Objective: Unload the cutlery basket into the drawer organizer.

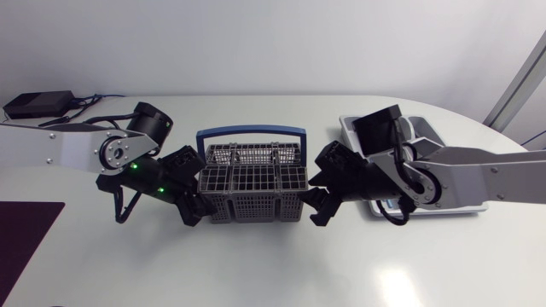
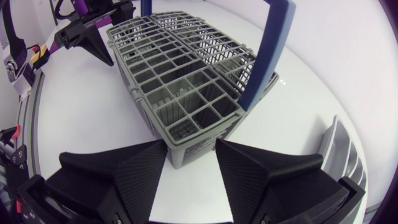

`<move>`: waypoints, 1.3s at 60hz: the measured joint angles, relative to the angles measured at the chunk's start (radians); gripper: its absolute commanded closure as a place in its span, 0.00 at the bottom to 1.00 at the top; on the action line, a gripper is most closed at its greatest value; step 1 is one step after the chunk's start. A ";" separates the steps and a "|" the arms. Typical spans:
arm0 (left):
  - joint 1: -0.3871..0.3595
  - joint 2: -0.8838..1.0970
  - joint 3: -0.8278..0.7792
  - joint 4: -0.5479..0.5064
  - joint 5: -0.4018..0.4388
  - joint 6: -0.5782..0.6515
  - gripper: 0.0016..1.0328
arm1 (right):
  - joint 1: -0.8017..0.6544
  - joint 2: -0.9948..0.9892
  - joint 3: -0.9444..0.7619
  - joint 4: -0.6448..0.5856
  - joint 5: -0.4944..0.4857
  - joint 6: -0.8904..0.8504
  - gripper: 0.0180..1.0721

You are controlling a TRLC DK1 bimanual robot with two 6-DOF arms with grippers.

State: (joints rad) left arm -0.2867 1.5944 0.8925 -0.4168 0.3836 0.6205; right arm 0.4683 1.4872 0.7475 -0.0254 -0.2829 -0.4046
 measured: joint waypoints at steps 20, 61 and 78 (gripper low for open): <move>-0.003 0.011 0.014 0.000 -0.001 0.000 0.12 | -0.004 0.000 0.001 0.000 0.000 -0.007 0.44; 0.202 -0.454 -0.130 0.004 0.000 -0.012 0.05 | -0.089 -0.449 -0.124 -0.092 0.072 -0.039 0.05; 0.303 -0.654 -0.184 0.027 0.001 -0.058 0.05 | -0.318 -0.695 -0.182 -0.130 0.059 -0.045 0.05</move>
State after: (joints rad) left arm 0.0158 0.9405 0.7082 -0.3901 0.3843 0.5621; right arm 0.1501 0.7925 0.5659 -0.1555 -0.2241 -0.4496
